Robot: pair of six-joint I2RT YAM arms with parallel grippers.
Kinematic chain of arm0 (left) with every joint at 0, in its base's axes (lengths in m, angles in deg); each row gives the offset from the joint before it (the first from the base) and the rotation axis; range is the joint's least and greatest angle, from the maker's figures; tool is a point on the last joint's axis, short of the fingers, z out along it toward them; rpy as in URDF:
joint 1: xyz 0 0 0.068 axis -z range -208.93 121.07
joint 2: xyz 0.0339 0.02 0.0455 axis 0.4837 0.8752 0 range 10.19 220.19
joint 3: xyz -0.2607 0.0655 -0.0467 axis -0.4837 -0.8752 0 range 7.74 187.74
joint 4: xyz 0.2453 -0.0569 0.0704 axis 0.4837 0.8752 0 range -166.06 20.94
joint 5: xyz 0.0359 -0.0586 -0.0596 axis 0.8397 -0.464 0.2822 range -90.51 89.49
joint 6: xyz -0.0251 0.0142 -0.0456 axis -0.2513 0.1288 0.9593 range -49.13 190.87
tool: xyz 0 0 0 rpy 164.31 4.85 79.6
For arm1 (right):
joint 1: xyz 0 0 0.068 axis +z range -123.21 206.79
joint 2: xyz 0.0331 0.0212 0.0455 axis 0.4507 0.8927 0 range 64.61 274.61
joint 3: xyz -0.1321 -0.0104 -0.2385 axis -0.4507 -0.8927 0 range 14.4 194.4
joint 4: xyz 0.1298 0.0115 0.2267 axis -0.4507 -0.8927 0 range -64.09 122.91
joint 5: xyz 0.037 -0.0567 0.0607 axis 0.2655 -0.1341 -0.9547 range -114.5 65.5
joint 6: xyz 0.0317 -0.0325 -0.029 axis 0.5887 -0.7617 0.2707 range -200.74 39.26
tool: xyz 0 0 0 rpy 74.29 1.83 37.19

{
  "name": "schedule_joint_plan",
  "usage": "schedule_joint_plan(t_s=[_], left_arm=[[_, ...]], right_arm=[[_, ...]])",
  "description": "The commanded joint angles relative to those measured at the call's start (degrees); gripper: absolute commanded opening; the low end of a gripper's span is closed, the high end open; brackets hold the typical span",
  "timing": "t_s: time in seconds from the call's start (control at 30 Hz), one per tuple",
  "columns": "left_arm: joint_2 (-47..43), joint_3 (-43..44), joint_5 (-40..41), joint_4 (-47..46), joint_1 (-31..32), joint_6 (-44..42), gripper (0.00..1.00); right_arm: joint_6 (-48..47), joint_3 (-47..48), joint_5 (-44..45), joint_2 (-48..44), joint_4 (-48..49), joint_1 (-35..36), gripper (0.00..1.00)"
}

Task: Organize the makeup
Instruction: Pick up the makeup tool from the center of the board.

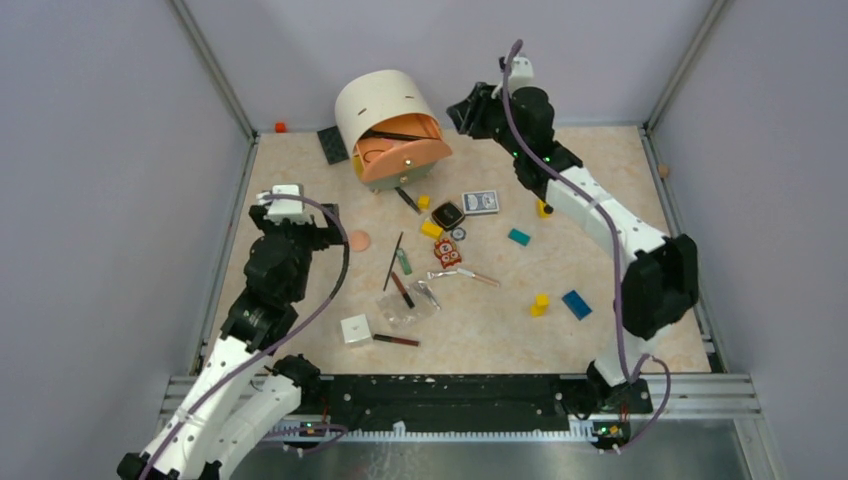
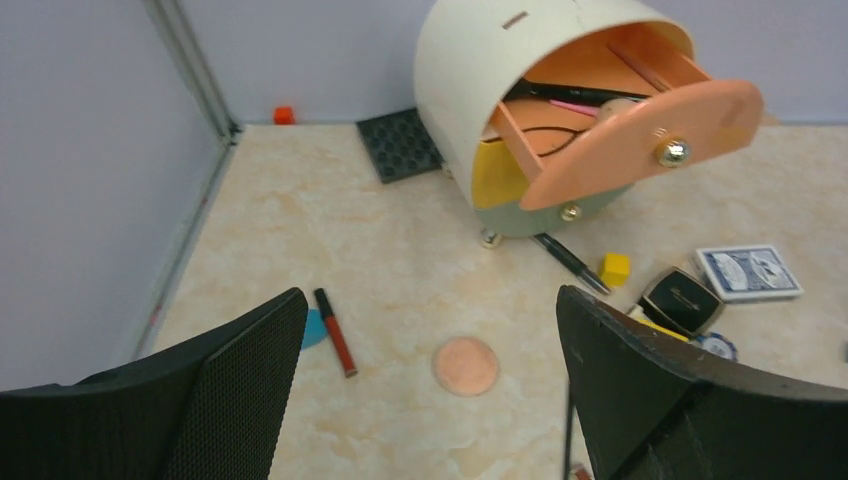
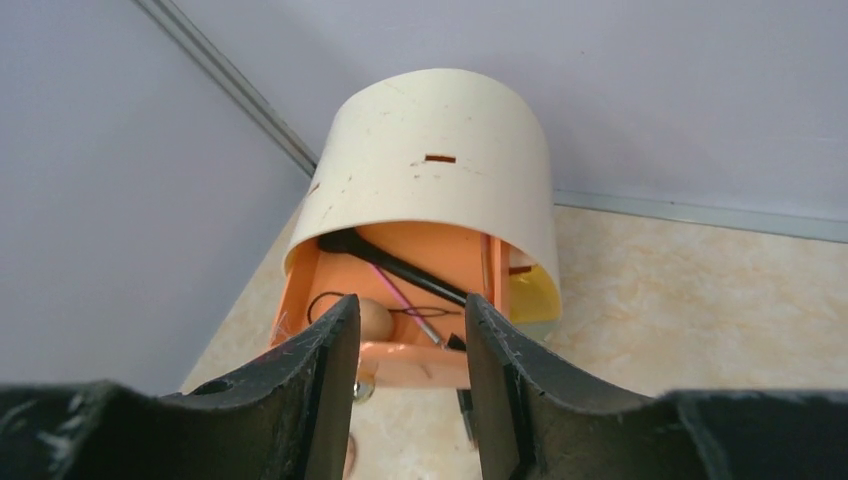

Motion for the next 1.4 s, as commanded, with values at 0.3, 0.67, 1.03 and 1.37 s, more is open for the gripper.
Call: schedule_joint_plan(t_s=[0.3,0.67,1.03,1.37], left_arm=[[13.5,-4.9,-20.6,10.2,-0.2,27.6,0.85],[30.5,-4.7,-13.1,3.4,-2.4,32.6,0.78],[41.4,-3.0,-20.7,-7.7,-16.1,38.5,0.7],[53.7,-0.4,-25.9,-13.2,-20.4,43.8,0.64]], right_arm=[[2.5,-31.5,4.5,-32.2,-8.1,0.4,0.43],[3.9,-43.3,5.2,-44.0,-12.7,0.3,0.43],[4.5,-45.3,3.9,-44.2,-13.0,0.3,0.43],[4.5,-46.1,4.9,-45.1,-13.4,0.3,0.43]])
